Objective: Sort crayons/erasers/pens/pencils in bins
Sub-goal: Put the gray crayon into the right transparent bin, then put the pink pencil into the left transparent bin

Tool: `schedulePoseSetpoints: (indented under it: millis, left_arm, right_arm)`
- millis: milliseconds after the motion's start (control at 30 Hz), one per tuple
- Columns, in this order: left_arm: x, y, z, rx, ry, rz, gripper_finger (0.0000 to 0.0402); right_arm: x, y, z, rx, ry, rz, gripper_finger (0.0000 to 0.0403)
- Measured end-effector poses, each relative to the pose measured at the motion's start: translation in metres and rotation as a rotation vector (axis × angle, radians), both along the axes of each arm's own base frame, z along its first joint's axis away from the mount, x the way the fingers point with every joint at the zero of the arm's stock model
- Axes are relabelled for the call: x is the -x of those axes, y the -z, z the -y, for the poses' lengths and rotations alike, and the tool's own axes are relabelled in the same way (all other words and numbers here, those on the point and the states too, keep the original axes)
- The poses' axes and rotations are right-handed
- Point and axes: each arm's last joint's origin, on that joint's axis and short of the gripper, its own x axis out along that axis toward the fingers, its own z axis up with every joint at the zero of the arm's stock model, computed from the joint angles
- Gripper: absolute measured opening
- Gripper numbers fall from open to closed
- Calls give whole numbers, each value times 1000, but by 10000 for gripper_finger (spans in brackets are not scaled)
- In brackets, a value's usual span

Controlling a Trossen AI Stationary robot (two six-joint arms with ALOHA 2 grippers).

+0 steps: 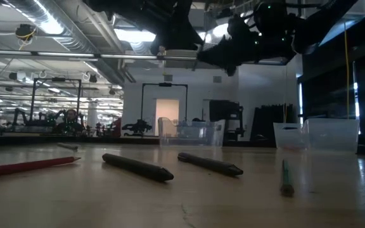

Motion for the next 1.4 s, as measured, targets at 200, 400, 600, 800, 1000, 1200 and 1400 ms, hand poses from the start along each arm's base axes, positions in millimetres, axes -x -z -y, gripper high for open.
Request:
schedulePoseSetpoints:
  millis: [200, 400, 600, 800, 1000, 1200, 1400]
  left_arm:
    - [6, 15, -9, -19, -82, -172, 123]
    - [-3, 64, -40, 88, -26, -352, 124]
    - [-6, 115, -78, 225, 10, -448, 124]
    - [0, 142, -101, 275, -50, -508, 124]
    - [8, 141, -118, 284, -86, -500, 124]
    - [5, 122, -118, 269, -63, -441, 124]
    - [16, 75, -95, 163, -67, -442, 124]
  right_arm:
    - [37, 0, 10, 81, 422, -346, 33]
    - [87, 1, 17, 16, 803, -630, 33]
    - [115, 17, 40, -159, 987, -764, 34]
    - [134, 28, 54, -242, 1061, -868, 35]
    - [143, 32, 54, -314, 1063, -924, 65]
    - [140, 30, 56, -287, 1054, -902, 137]
    - [130, 18, 54, -203, 990, -793, 196]
